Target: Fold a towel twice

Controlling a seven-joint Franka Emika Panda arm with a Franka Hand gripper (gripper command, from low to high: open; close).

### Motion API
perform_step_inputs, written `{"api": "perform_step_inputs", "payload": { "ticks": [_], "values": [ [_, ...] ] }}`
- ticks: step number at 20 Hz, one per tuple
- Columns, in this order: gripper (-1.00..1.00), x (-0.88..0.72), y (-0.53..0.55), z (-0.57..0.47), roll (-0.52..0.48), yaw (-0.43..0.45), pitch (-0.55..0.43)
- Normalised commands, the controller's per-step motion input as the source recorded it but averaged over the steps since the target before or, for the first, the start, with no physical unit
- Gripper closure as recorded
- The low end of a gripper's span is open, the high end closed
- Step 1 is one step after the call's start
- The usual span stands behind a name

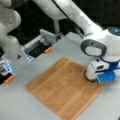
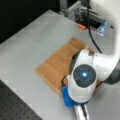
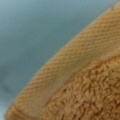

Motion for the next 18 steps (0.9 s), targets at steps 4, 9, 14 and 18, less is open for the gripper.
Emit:
{"api": "perform_step_inputs", "payload": {
  "ticks": [4, 9, 14, 18],
  "values": [
    [1.00, 0.09, 0.04, -0.08, -0.237, 0.019, -0.006],
    [1.00, 0.09, 0.11, -0.08, -0.203, -0.005, 0.011],
    [1.00, 0.12, 0.13, -0.10, -0.173, -0.042, 0.033],
    [1.00, 0.11, 0.09, -0.09, -0.173, -0.061, 0.045]
  ]
}}
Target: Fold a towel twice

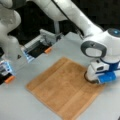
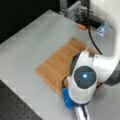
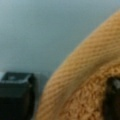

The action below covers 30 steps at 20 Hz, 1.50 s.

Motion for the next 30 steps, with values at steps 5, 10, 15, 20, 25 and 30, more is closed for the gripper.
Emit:
{"api": "perform_step_inputs", "payload": {
  "ticks": [5, 10, 15, 20, 25, 30],
  "values": [
    [1.00, 0.06, 0.08, 0.00, -0.153, -0.016, 0.078],
    [1.00, -0.09, -0.07, 0.27, -0.160, 0.093, 0.188],
    [1.00, -0.13, -0.22, 0.32, -0.090, 0.116, 0.157],
    [1.00, -0.20, -0.29, 0.12, 0.002, 0.019, 0.054],
    [1.00, -0.26, -0.28, -0.02, 0.059, -0.049, 0.019],
    [1.00, -0.39, -0.19, -0.03, 0.133, -0.064, -0.016]
  ]
}}
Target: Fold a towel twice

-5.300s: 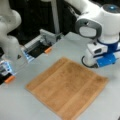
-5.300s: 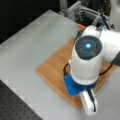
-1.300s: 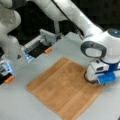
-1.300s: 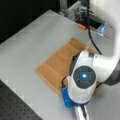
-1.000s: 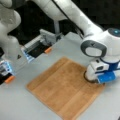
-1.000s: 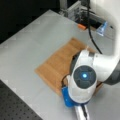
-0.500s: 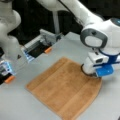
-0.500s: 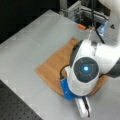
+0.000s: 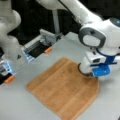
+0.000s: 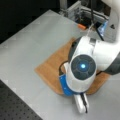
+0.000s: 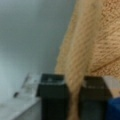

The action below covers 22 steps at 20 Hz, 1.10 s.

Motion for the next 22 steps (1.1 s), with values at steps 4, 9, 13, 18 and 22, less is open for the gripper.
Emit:
{"api": "perform_step_inputs", "payload": {
  "ticks": [4, 9, 13, 18, 22],
  "values": [
    [1.00, -0.62, -0.11, -0.01, 0.159, -0.036, -0.021],
    [1.00, -0.84, -0.02, 0.02, 0.159, -0.012, -0.051],
    [1.00, -0.68, -0.12, 0.00, 0.135, -0.034, -0.132],
    [1.00, -0.51, -0.21, -0.05, 0.134, -0.091, -0.178],
    [1.00, -0.46, -0.25, -0.07, 0.149, -0.114, -0.185]
  ]
}}
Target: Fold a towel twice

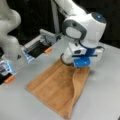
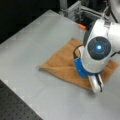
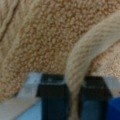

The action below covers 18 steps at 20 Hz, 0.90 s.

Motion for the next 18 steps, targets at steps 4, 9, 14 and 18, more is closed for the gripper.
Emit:
{"api": "perform_step_inputs", "payload": {
  "ticks": [4, 9, 14, 18],
  "values": [
    [1.00, -0.49, -0.20, -0.07, 0.163, -0.138, -0.176],
    [1.00, -0.54, -0.12, -0.02, 0.161, -0.160, -0.164],
    [1.00, -0.52, -0.09, -0.01, 0.171, -0.117, -0.149],
    [1.00, -0.48, -0.08, -0.03, 0.168, -0.030, -0.146]
  ]
}}
